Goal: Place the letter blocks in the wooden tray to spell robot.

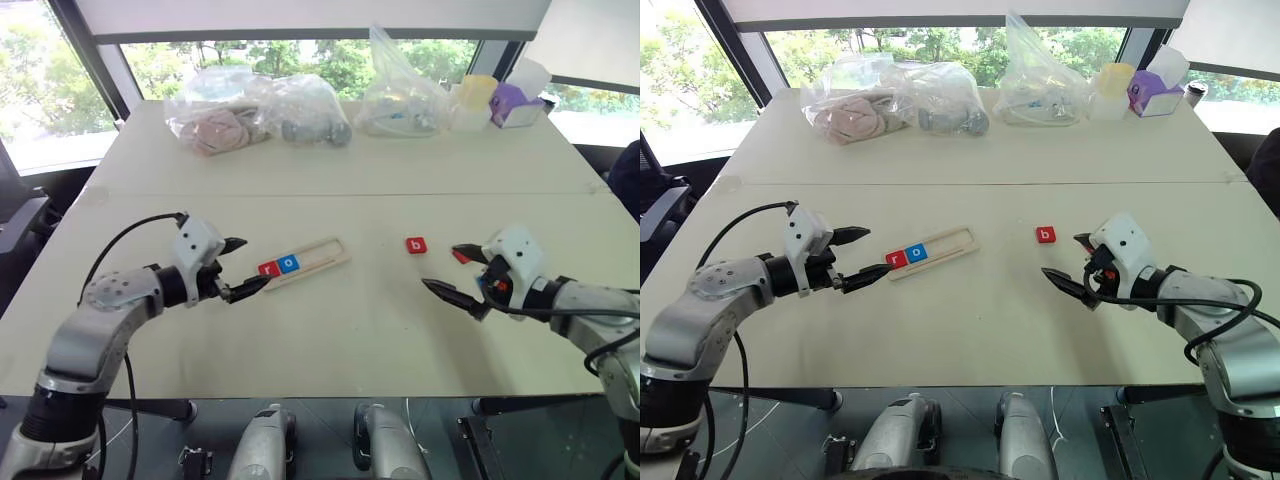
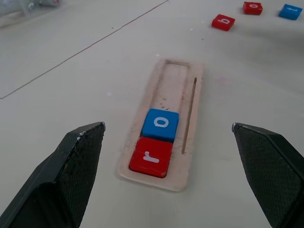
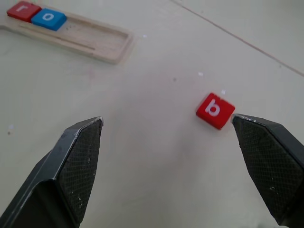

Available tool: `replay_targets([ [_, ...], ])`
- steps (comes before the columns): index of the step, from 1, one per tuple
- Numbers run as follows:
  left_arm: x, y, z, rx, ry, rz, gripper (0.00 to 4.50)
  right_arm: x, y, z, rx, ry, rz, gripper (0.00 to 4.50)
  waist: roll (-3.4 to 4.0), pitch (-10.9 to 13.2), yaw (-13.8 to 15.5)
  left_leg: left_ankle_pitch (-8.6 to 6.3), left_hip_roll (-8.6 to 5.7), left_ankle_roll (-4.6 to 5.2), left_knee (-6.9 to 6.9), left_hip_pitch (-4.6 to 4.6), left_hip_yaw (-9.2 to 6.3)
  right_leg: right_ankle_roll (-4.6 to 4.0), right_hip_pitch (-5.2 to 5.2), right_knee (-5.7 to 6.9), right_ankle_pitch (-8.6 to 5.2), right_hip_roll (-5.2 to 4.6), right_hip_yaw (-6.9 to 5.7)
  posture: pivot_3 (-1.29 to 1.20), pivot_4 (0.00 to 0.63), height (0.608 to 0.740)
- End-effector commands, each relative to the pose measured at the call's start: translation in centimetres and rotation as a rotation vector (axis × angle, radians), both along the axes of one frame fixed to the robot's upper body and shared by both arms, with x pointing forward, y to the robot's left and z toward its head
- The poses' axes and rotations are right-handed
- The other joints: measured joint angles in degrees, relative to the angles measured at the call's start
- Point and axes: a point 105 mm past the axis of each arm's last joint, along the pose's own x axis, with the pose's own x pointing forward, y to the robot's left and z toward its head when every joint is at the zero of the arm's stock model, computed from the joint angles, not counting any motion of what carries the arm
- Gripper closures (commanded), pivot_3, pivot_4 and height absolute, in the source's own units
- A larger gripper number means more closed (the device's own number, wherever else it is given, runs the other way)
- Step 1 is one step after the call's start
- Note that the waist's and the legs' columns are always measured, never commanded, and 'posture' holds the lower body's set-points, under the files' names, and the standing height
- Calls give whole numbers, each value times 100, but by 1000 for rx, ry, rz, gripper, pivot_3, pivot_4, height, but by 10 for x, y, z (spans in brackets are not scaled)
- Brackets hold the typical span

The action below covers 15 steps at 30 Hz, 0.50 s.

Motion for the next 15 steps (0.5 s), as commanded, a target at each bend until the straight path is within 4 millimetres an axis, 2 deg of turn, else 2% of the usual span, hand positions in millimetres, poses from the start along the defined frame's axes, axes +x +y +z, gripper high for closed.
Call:
replay_targets([
  [1, -1, 5, -5, 54, -12, -40, 0, -2, 5, 4, -17, -16, 36, 55, 0, 0, 4, 0, 0, 0, 0, -3, 0, -4, -2, 0, 2, 0, 0, 0, 150, 740],
  [4, -2, 4, -15, 89, 10, -96, 0, -1, 10, 8, -6, -31, 44, 55, 0, 0, 5, 0, -1, 0, 0, -7, 4, -15, -4, -3, 9, -3, 0, 0, 150, 740],
  [12, 36, -10, -48, 154, 20, -180, 0, -3, 19, 5, 2, -63, 33, 55, -2, 0, 13, 0, -1, 1, 5, -7, 8, -17, -1, -5, 12, -5, 0, 0, 150, 740],
  [15, 45, -14, -53, 179, 12, -210, 0, -5, 19, 4, 3, -72, 15, 55, -2, 1, 9, -3, -1, 7, 3, -9, 11, -17, -4, -5, 12, -4, 0, 0, 150, 740],
])
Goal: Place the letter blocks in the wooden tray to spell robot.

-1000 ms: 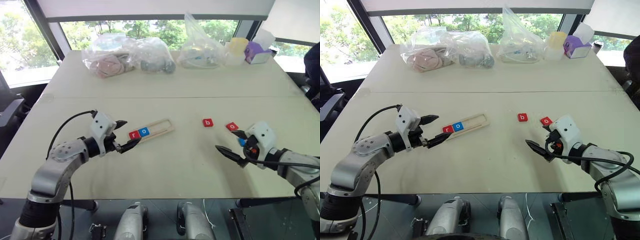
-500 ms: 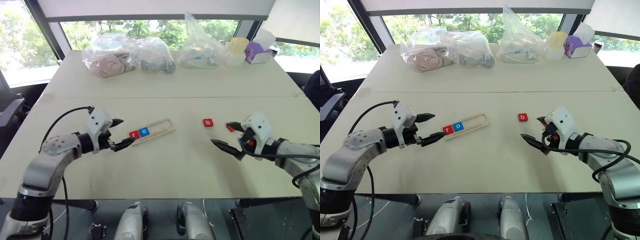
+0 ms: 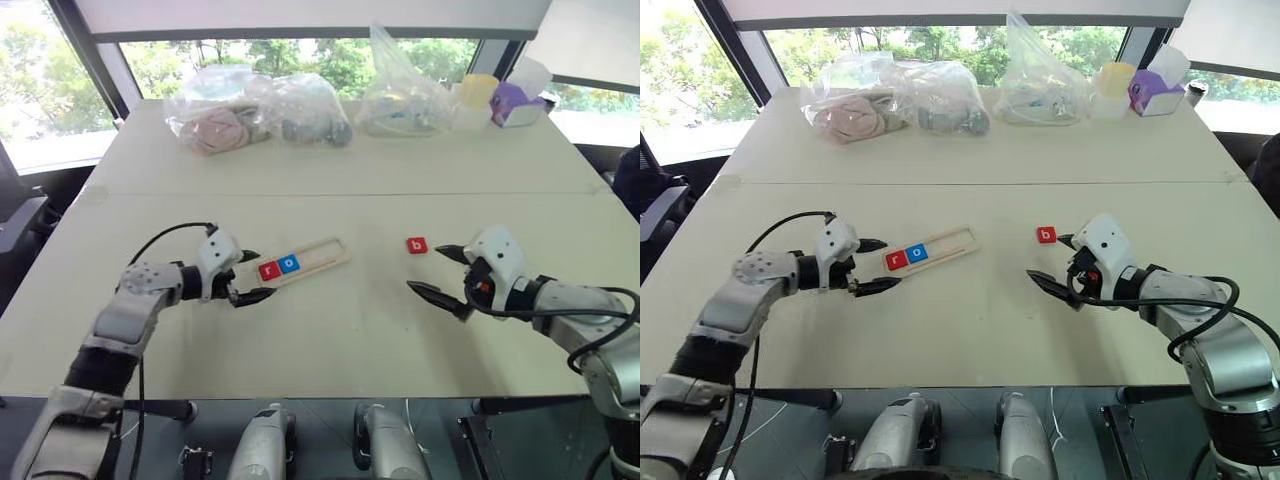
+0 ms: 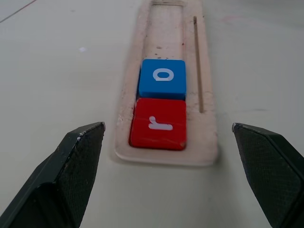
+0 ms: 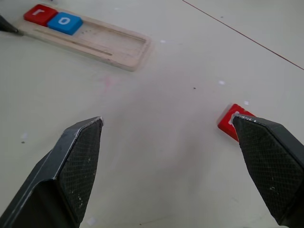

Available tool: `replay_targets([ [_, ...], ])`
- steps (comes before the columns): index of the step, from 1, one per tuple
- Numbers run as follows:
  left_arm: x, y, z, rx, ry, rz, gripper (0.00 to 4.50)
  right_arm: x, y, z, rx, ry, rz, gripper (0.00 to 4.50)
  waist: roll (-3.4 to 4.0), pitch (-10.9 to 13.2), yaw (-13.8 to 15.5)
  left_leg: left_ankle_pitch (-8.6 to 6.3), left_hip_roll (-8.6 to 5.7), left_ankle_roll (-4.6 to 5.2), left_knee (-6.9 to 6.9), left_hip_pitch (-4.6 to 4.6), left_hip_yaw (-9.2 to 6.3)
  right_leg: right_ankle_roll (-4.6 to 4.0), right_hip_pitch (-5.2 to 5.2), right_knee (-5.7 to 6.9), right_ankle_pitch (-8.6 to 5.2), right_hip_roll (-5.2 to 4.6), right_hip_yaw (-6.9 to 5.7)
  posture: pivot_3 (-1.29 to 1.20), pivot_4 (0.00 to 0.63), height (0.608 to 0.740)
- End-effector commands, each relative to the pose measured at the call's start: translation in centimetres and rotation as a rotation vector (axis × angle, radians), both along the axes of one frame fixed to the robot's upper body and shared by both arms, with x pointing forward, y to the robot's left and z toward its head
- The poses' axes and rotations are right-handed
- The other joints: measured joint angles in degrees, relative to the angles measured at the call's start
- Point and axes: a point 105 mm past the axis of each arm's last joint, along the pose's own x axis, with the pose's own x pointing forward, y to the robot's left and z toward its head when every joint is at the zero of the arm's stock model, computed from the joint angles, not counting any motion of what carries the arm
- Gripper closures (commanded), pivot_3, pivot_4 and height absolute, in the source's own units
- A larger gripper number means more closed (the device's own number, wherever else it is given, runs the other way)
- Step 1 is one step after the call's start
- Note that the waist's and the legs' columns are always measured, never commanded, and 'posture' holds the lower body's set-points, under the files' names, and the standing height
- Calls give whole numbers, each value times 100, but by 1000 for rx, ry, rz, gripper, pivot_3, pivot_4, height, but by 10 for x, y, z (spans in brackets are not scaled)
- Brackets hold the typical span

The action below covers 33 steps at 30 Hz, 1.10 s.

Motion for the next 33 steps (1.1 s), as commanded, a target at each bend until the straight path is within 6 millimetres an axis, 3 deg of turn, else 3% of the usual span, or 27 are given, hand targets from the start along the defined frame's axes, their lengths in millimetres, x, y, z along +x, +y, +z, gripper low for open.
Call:
replay_targets([
  [1, 7, -1, 2, 29, -39, -40, 0, -4, 4, 12, -8, -73, 2, 55, 0, 0, -1, -1, 0, 1, 0, 0, 1, 1, 0, 0, 0, 0, 0, 0, 150, 740],
  [6, 18, -9, -4, 56, -41, -68, 0, -8, 2, 12, -2, -85, -44, 55, -1, -1, 20, 0, 0, 2, 10, 3, -2, 1, 8, 4, 0, 0, -1, 0, 150, 740],
  [15, 10, -3, -30, 103, 41, -97, 0, -8, -1, 12, -19, -110, -83, 55, 2, -8, 3, 0, 1, 2, 14, 14, -2, 2, 17, 5, 0, -3, -1, 0, 150, 740],
  [19, 7, -3, -32, 94, 59, -111, 1264, -5, -3, 15, -25, -122, -88, 0, 2, -9, -3, 0, 1, 2, 14, 15, -2, 2, 17, 6, 0, -2, -1, 0, 150, 740],
  [20, 7, -5, -32, 86, 53, -119, 1369, -4, -3, 15, -29, -125, -90, 0, 2, -9, -3, 0, 1, 2, 14, 15, -2, 3, 17, 6, -1, -2, -1, 0, 150, 740],
  [23, 1, -13, -32, 79, 36, -162, 1368, -2, -7, 19, -39, -134, -97, 0, 2, -9, -5, 0, 1, 2, 14, 16, -2, 5, 17, 8, -2, -2, -1, 0, 150, 740],
  [33, -29, -66, -43, 68, 11, -350, 1368, 4, -19, 35, -72, -174, -110, 0, 7, -14, 137, -8, -7, 16, 13, 12, 5, 6, 24, -9, -3, -11, 0, 0, 150, 740],
])
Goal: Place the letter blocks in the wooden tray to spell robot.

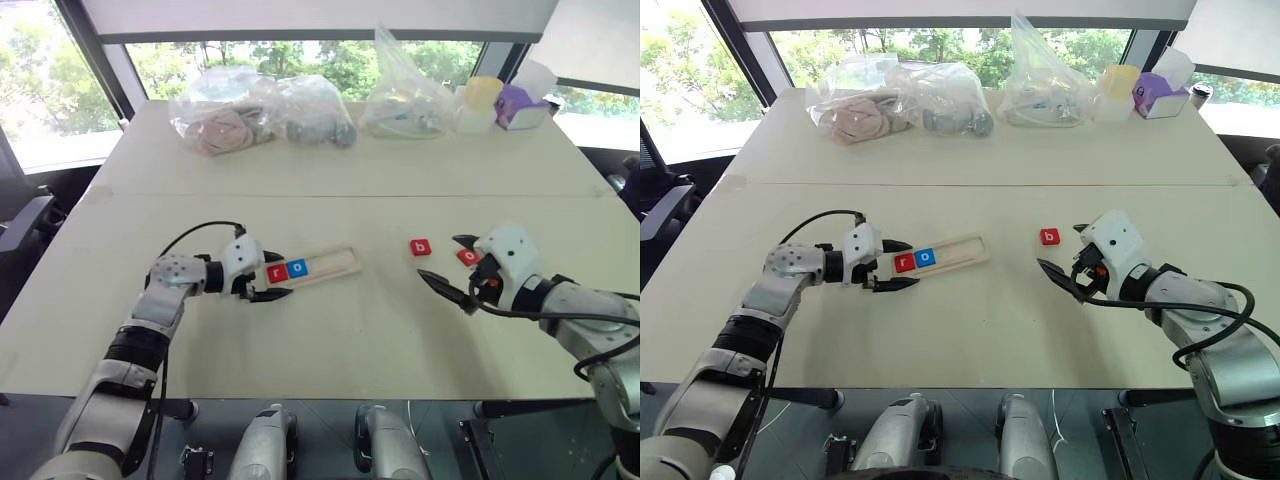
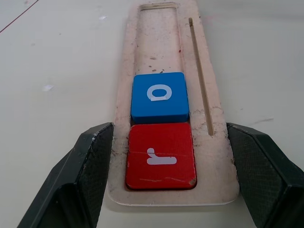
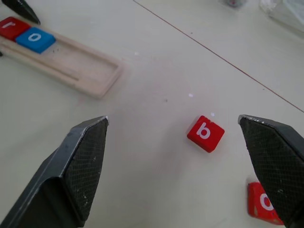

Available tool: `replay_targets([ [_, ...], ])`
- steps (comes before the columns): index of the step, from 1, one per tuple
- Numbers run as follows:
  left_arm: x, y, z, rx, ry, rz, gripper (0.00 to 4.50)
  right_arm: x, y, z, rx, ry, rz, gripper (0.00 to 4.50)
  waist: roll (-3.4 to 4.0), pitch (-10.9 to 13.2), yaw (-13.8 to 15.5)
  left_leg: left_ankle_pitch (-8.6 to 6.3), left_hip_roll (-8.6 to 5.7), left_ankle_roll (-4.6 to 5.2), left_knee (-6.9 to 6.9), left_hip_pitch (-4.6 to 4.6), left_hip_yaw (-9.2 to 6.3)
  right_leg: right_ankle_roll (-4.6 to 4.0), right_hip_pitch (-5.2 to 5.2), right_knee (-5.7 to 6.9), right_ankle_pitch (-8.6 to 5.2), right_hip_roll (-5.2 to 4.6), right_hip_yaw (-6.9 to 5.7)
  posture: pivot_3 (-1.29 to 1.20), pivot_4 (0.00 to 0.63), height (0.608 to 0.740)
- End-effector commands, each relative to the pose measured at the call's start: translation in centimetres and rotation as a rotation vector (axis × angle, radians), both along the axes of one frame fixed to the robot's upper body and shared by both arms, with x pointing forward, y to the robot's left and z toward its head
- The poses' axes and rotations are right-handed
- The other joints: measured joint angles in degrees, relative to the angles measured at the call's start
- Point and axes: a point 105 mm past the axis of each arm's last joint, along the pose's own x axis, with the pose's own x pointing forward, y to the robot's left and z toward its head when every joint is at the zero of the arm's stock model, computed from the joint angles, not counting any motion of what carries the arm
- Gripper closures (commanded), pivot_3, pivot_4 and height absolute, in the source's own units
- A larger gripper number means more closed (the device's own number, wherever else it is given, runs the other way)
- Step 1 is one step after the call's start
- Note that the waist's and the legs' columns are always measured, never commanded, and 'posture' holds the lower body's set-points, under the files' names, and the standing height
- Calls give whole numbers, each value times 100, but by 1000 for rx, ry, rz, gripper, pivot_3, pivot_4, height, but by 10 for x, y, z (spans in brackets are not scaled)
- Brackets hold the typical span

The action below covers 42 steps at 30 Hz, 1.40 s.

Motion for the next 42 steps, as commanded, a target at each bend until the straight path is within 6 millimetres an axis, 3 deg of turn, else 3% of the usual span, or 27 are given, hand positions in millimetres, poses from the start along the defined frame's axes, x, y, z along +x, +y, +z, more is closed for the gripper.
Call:
replay_targets([
  [1, -25, -28, -35, 89, 71, -137, 1368, 0, -4, 17, -20, -68, -2, 0, 0, -2, 71, 0, -1, 0, 0, 0, 1, 0, 1, -2, 0, 0, 0, 0, 150, 740],
  [8, -37, -58, -38, 110, 31, -261, 1368, -3, -6, 19, -29, -69, -9, 0, 23, -22, 147, -11, -12, 20, 1, 1, -2, -1, 29, -46, 1, -5, 0, 0, 150, 740],
  [16, -48, -72, -38, 118, 44, -350, 1368, -8, -9, 17, -32, -64, -29, 0, 25, -25, 194, -29, -33, 50, 2, 0, 2, 2, 40, -66, -1, -21, 0, 0, 150, 740],
  [42, -51, -76, -35, 214, 101, -336, 1368, -8, 2, 8, -26, -61, -15, 0, 24, -25, 180, -30, -32, 52, 3, 2, -1, 8, 41, -63, -4, -19, -1, 0, 150, 740],
])
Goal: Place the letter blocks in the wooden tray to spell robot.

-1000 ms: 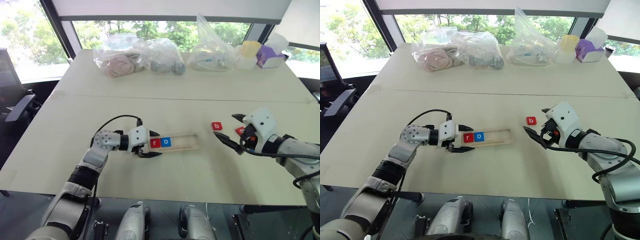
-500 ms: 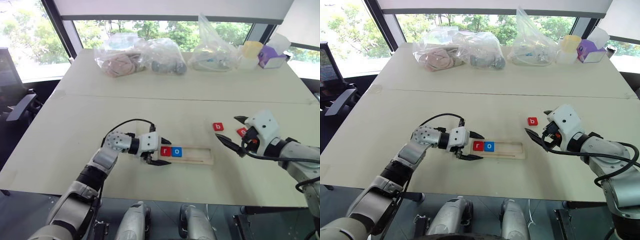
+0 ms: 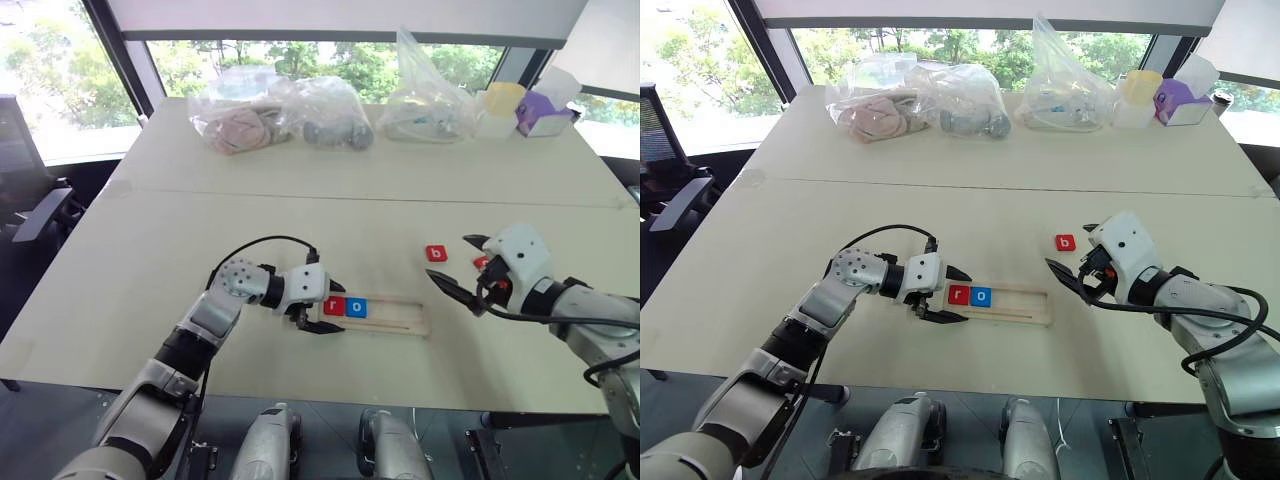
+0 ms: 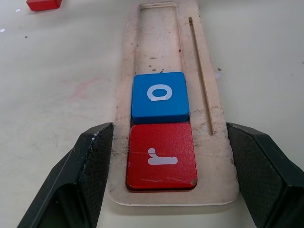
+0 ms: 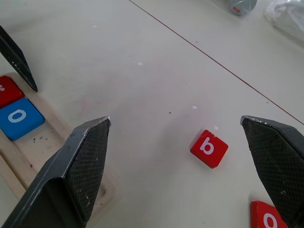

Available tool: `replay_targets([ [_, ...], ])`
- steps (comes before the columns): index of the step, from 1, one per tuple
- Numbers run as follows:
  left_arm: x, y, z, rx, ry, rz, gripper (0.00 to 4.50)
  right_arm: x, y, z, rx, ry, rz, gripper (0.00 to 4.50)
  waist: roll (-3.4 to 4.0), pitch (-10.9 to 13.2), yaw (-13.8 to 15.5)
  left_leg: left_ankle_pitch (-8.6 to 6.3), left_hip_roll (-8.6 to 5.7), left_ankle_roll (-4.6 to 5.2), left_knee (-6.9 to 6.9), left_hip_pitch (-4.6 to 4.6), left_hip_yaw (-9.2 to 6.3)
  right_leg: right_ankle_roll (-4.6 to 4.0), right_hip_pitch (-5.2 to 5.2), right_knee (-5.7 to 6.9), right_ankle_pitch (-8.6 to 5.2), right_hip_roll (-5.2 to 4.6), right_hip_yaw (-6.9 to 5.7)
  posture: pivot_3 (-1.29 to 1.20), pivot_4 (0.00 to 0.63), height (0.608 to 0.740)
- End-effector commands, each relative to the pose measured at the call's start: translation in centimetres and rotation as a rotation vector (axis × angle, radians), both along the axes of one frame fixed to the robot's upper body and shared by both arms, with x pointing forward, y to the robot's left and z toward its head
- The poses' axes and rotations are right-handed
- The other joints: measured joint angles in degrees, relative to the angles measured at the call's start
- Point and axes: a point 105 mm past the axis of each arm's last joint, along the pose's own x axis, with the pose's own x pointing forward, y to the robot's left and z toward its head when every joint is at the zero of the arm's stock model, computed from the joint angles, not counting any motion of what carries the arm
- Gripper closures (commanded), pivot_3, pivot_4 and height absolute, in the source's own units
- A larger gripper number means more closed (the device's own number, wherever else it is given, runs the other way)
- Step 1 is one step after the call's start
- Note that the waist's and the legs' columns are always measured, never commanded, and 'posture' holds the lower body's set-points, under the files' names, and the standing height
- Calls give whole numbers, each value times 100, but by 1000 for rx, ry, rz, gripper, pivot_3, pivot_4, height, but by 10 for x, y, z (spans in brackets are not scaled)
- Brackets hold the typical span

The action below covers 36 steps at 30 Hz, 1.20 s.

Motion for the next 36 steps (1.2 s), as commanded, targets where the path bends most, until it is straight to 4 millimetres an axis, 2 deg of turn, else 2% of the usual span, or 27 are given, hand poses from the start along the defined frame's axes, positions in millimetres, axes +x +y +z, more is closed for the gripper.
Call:
replay_targets([
  [1, -16, -1, -31, 114, 82, -30, 1368, -2, 6, 10, -7, -55, 21, 0, 0, 0, 0, 0, 0, 0, 0, 0, 0, 0, 0, 0, 0, 0, 0, 0, 150, 740],
  [8, -21, 1, -35, 122, 114, -13, 1368, -1, 7, 8, -4, -55, 25, 0, 0, 0, -3, 0, 0, 0, 0, 0, -2, 0, -1, 2, 0, 1, 0, 0, 150, 740],
  [10, -21, 1, -35, 123, 116, -10, 251, 0, 9, 8, -2, -55, 28, 0, 0, 0, -2, 0, 1, 0, 0, 0, -2, 0, -1, 2, 0, 2, 0, 0, 150, 740],
  [11, -20, 2, -35, 125, 117, -7, 35, 0, 9, 8, -1, -56, 29, 0, 0, 0, -4, 0, 1, 0, 0, 0, -2, 0, -1, 3, 0, 2, 0, 0, 150, 740],
  [21, -20, 3, -34, 103, 139, 25, 35, 0, 11, 8, 3, -54, 34, 0, 0, -1, -8, 0, 1, 0, 0, 2, -2, 0, 0, 4, 0, 2, 0, 0, 150, 740],
  [30, -12, -5, -11, -45, 83, 66, 35, 1, 14, 7, 11, -50, 44, 0, 0, -1, 0, 0, 1, 0, 1, 1, -2, 0, 0, 4, 0, 2, 0, 0, 150, 740],
  [36, -8, -10, 12, -176, 38, 91, 35, 1, 16, 6, 16, -47, 53, 0, -2, 0, -6, 0, 0, 0, 3, -1, -2, 0, -2, 5, 0, 1, 0, 0, 150, 740],
])
